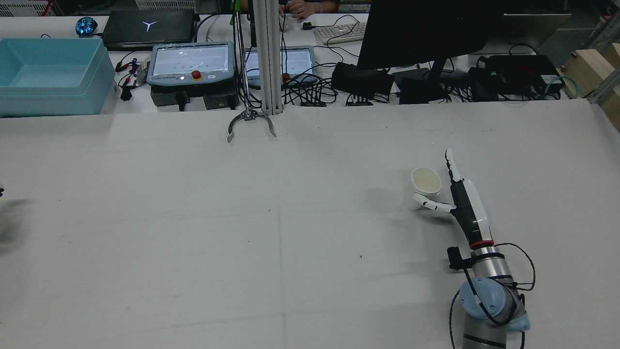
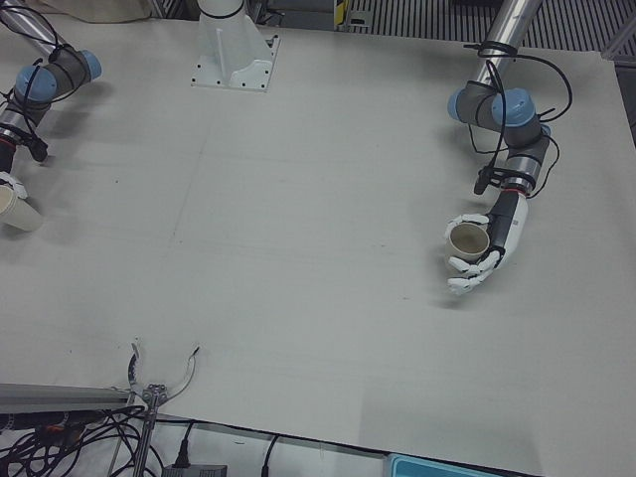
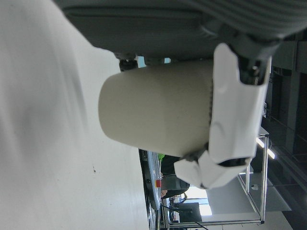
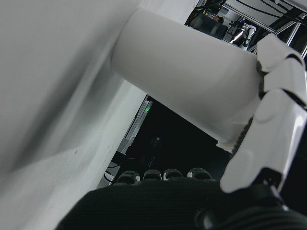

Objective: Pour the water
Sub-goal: 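Adjust the right hand grip on the white cup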

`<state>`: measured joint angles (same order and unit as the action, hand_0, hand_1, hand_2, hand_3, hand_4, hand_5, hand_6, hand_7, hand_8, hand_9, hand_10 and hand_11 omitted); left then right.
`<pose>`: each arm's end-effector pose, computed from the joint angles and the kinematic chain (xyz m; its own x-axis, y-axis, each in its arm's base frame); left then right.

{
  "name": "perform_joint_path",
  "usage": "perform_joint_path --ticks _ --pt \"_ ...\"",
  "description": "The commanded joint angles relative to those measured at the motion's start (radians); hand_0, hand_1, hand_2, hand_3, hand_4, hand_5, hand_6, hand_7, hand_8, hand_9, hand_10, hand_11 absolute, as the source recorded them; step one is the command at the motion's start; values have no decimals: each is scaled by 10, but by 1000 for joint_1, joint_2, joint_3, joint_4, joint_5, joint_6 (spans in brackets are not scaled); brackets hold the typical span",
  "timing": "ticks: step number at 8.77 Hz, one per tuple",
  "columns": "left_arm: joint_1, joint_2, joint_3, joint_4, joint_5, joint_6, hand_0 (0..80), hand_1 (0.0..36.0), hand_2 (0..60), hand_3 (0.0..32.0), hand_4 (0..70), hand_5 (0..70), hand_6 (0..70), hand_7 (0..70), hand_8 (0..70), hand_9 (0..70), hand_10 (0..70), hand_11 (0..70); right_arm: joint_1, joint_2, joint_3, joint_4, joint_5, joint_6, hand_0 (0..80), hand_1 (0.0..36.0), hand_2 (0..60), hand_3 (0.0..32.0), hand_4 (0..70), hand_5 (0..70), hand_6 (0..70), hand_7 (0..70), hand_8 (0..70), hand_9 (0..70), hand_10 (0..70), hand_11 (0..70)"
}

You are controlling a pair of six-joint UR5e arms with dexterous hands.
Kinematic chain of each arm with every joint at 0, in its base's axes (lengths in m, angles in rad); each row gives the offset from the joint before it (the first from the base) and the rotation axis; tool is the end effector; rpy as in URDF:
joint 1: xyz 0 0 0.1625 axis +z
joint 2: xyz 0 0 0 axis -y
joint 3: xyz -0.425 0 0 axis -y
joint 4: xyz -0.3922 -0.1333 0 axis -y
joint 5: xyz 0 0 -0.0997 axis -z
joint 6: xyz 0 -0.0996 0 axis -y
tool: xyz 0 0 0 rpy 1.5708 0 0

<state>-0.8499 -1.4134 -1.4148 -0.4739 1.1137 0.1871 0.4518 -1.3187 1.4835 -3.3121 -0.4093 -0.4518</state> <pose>0.1379 -0.4255 0.7873 -0.9645 -0.2381 -0.1143 0.0752 0.1673 -0.9830 -0.3805 -0.4344 0.6096 -0.8966 -0.0371 0.4413 -0.4408 -0.0208 -0.8974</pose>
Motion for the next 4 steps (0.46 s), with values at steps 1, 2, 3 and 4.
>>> perform_joint_path --ticks 1,2,3,4 --pt "0 -1 -4 0 2 -1 648 360 600 0 435 700 190 316 161 248 102 176 1 25 0 0 0 -54 455 156 215 0 0 4 0 0 0 4 1 17" --pt "0 -1 -7 0 2 0 643 360 600 0 435 700 189 315 161 247 101 175 1 27 0 -1 0 -57 455 155 212 0 1 3 0 0 0 4 0 15" --pt "0 -1 -6 0 0 0 650 360 600 0 436 700 190 316 161 247 101 175 1 30 0 -1 0 -62 454 157 216 0 1 1 0 0 0 4 0 16" --pt "0 -1 -3 -2 2 0 648 360 600 0 438 700 190 317 160 247 101 175 1 35 0 0 -2 -73 456 157 214 0 2 0 0 0 0 4 1 17"
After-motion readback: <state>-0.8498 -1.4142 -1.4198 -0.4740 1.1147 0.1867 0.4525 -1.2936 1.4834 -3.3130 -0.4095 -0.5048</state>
